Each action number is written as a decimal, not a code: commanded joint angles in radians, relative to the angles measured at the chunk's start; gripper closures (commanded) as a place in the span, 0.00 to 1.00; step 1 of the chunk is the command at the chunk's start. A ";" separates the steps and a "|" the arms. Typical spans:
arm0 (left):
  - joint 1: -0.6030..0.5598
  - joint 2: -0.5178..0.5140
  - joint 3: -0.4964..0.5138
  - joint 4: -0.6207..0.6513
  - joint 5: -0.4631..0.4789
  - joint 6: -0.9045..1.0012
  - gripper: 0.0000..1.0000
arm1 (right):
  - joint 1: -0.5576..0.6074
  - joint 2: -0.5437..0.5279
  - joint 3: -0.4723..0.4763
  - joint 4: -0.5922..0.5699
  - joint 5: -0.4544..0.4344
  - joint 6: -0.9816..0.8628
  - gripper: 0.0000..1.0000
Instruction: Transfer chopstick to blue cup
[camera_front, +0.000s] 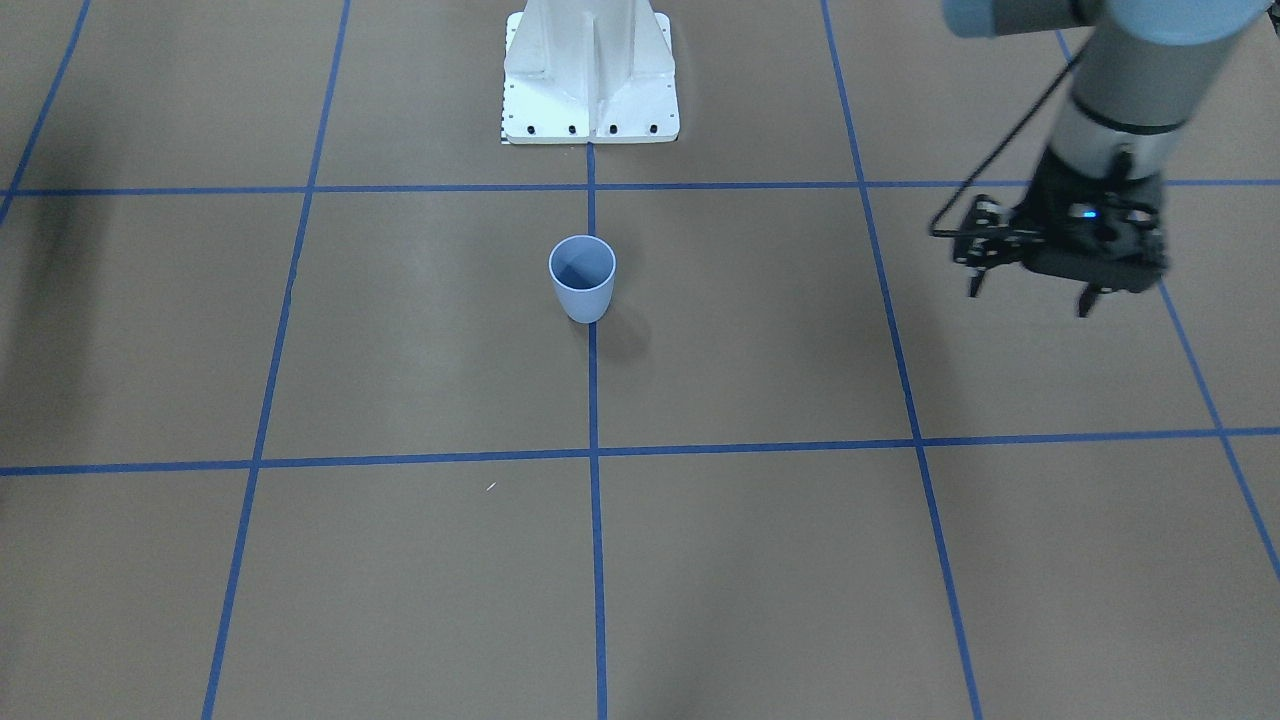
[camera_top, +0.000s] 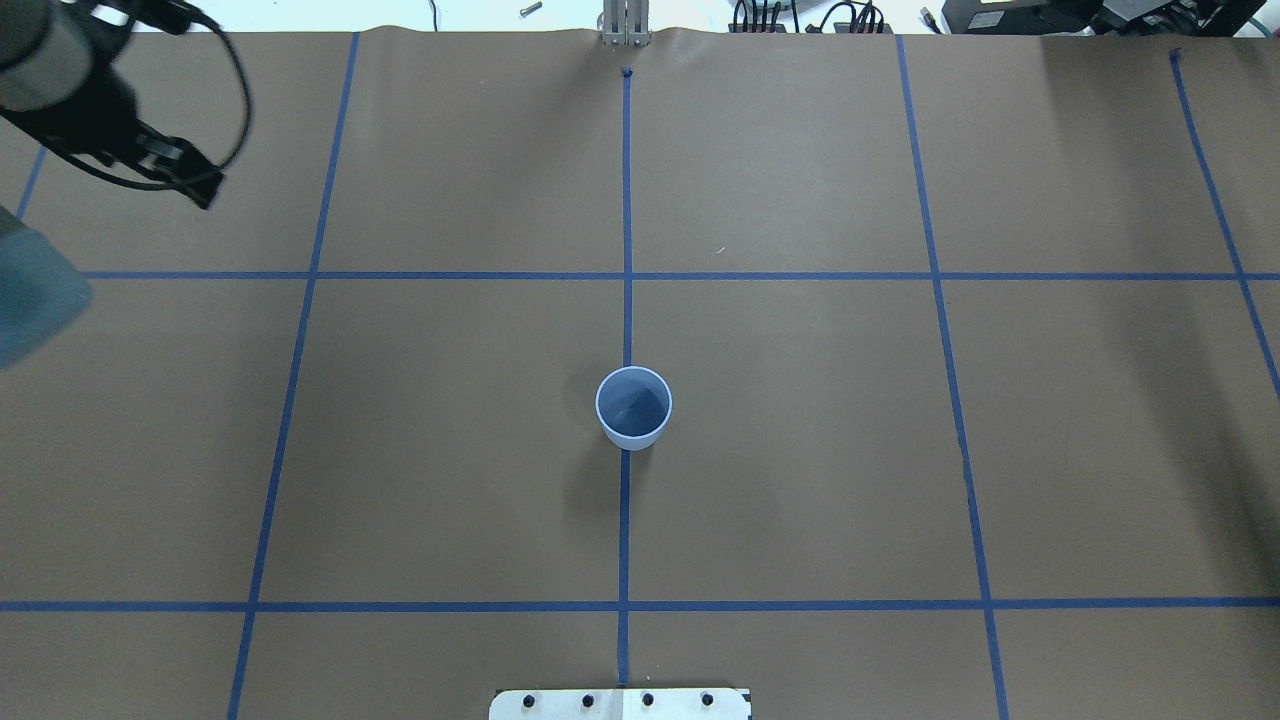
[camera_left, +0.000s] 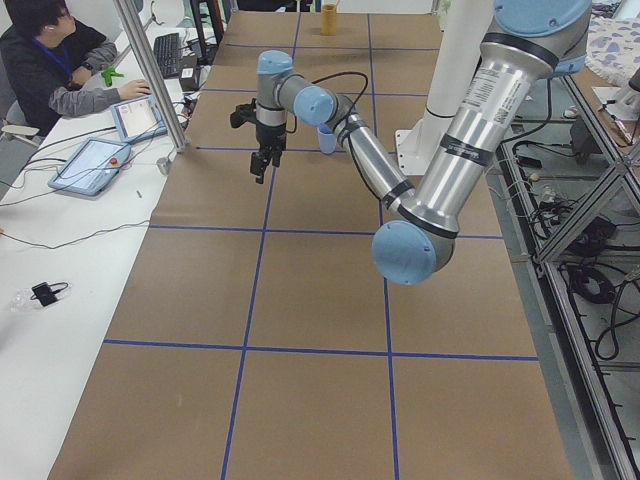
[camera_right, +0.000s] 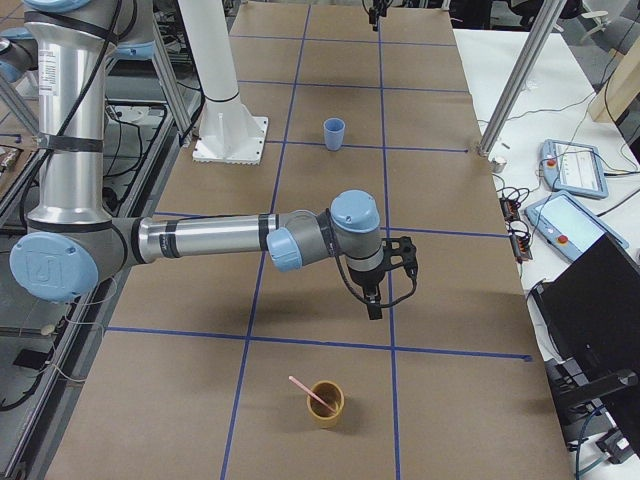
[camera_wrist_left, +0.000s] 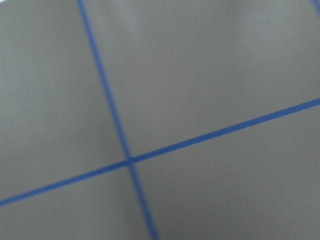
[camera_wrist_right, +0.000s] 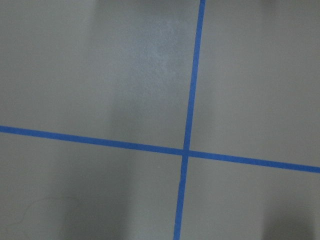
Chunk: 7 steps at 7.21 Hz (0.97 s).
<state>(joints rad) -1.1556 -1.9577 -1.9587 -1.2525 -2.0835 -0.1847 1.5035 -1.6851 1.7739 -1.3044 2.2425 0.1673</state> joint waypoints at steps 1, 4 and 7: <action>-0.330 0.112 0.207 0.007 -0.207 0.377 0.02 | 0.076 -0.070 0.019 -0.016 0.037 -0.120 0.00; -0.495 0.378 0.354 -0.296 -0.202 0.416 0.02 | 0.217 -0.090 0.010 -0.207 0.039 -0.402 0.00; -0.498 0.503 0.342 -0.401 -0.202 0.418 0.02 | 0.273 -0.097 -0.046 -0.303 -0.063 -0.531 0.02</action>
<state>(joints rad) -1.6497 -1.4824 -1.6145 -1.6296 -2.2855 0.2322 1.7622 -1.7794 1.7582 -1.5927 2.2448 -0.3338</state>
